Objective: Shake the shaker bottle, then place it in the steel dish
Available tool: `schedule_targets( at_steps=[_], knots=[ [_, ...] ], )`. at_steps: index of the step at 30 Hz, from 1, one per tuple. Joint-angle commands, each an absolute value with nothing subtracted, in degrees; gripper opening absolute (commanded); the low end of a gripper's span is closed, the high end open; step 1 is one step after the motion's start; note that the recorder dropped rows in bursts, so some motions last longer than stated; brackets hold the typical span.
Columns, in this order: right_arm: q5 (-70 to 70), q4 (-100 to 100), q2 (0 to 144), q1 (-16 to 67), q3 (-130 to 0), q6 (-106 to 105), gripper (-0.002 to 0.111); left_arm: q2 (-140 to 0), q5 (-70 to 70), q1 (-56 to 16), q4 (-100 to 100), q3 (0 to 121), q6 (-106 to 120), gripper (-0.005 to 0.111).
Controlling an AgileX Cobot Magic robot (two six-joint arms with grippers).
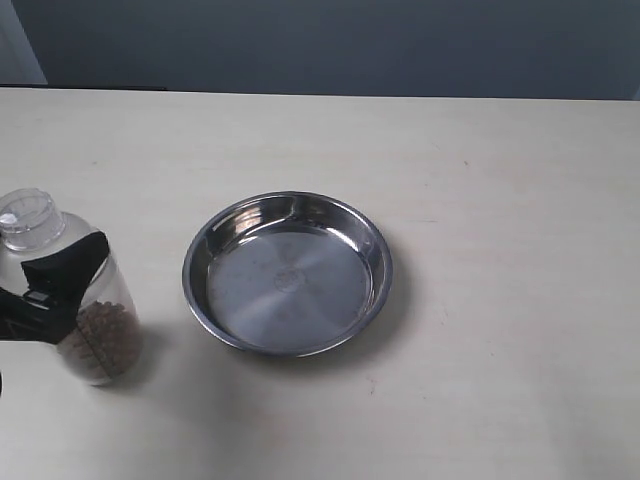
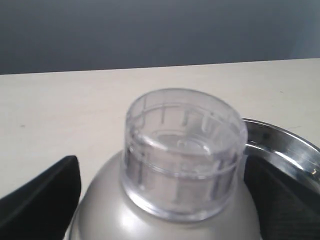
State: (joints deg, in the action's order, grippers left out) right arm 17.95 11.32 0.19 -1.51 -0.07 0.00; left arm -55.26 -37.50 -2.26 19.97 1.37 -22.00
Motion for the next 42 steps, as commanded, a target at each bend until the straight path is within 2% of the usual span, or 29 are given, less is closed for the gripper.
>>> schedule_targets(
  at_steps=[1, 7, 12, 15, 20, 25, 28, 32, 37, 42],
  knots=[
    [17.57, 11.25, 0.00, -1.69, 0.00, 0.00, -0.001, -55.37, -31.19, -2.30, 24.03, 1.07, -26.08, 0.082],
    [17.57, 11.25, 0.00, -1.69, 0.00, 0.00, -0.001, -55.37, -27.91, -2.30, 23.90, 1.07, -27.86, 0.078],
    [17.57, 11.25, 0.00, -1.69, 0.00, 0.00, -0.001, -55.37, -31.56, -2.30, 22.92, 1.07, -26.86, 0.056],
    [17.57, 11.25, 0.00, -1.69, 0.00, 0.00, -0.001, -55.37, -31.69, -2.30, 22.58, 1.07, -26.86, 0.050],
    [17.57, 11.25, 0.00, -1.69, 0.00, 0.00, -0.001, -55.37, -35.03, -2.30, 19.36, 1.07, -24.18, 0.055],
    [17.57, 11.25, 0.00, -1.69, 0.00, 0.00, -0.001, -55.27, -39.07, -2.30, 16.59, 1.07, -20.65, 0.075],
    [17.57, 11.25, 0.00, -1.69, 0.00, 0.00, -0.001, -55.27, -42.72, -2.30, 17.82, 1.07, -20.63, 0.081],
    [17.57, 11.25, 0.00, -1.69, 0.00, 0.00, -0.001, -55.27, -42.74, -2.30, 19.50, 2.14, -21.08, 0.083],
    [17.57, 11.25, 0.00, -1.69, 0.00, 0.00, -0.001, -55.37, -35.12, -2.30, 21.72, 2.88, -23.36, 0.087],
    [17.57, 11.25, 0.00, -1.69, 0.00, 0.00, -0.001, -55.26, -40.44, -2.30, 19.56, 2.88, -22.45, 0.087]
  ],
)
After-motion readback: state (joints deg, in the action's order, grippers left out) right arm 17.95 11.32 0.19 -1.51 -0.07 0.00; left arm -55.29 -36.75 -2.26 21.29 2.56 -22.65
